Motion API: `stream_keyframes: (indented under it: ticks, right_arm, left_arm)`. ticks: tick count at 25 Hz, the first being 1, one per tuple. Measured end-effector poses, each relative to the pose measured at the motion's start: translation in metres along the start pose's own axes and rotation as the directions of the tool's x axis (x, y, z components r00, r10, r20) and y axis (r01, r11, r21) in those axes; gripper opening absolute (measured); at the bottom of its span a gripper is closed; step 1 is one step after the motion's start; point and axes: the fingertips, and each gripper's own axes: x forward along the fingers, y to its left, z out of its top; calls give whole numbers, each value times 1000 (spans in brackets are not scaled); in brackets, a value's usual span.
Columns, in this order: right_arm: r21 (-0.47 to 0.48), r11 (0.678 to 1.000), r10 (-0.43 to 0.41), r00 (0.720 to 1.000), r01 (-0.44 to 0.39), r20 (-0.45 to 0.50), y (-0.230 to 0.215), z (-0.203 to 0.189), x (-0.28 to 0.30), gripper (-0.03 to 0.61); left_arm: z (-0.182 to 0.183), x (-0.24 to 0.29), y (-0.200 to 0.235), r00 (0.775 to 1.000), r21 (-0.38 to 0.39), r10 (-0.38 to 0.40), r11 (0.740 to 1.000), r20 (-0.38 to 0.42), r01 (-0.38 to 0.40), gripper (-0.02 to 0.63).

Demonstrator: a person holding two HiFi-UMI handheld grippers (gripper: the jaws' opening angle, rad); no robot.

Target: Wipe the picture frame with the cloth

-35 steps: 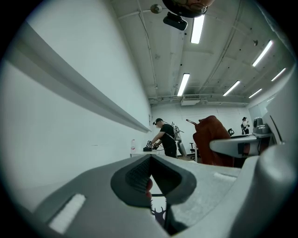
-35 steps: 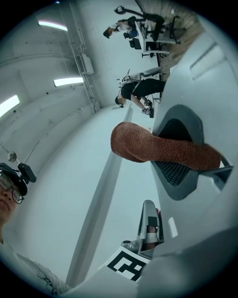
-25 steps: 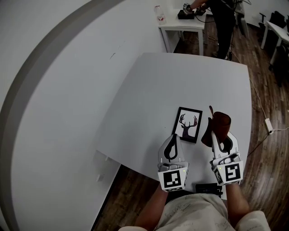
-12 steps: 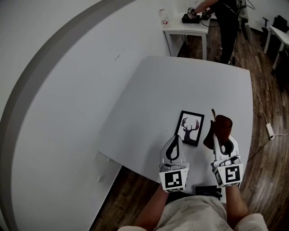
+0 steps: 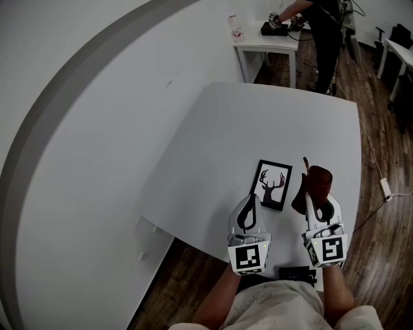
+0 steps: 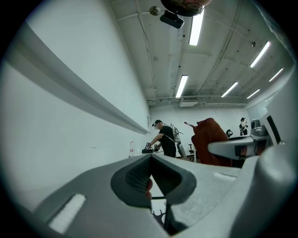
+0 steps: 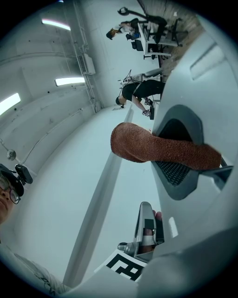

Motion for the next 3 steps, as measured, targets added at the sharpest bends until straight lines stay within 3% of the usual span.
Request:
stream_keyframes:
  ticks: [3]
  right_arm:
    - [-10,1000,3,1000,-3,-18,1,-2,-1,97]
  left_arm:
    - [0,-2,0,999,3,-7,1000,-50,7,0]
